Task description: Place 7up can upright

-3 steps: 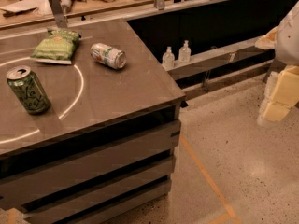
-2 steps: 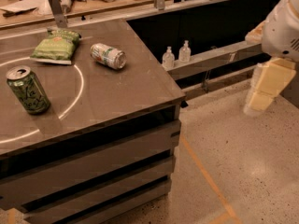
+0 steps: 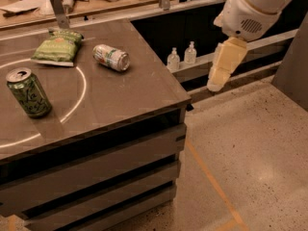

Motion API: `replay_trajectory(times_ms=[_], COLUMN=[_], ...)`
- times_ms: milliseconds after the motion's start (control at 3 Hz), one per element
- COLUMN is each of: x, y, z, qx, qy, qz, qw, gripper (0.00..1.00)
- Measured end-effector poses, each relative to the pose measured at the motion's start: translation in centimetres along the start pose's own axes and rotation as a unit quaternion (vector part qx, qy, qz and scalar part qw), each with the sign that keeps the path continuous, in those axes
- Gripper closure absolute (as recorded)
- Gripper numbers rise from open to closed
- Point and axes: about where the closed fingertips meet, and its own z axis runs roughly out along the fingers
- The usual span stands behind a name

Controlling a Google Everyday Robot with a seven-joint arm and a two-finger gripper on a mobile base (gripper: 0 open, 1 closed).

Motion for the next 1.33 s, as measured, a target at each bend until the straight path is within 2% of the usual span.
replay_trajectory(times_ms=[667, 1000, 1333], x=[-9.0, -14.2, -18.0], y=[-4.2, -6.3, -7.9], z=[4.2, 7.0, 9.1], qx=[0.001, 0.003, 0.002], qy=[-0.043, -0.046, -0.043], qz=[0.013, 0.028, 0.044], qw=[0.999, 0.9986, 0.9981], gripper=[0.0, 0.0, 0.0])
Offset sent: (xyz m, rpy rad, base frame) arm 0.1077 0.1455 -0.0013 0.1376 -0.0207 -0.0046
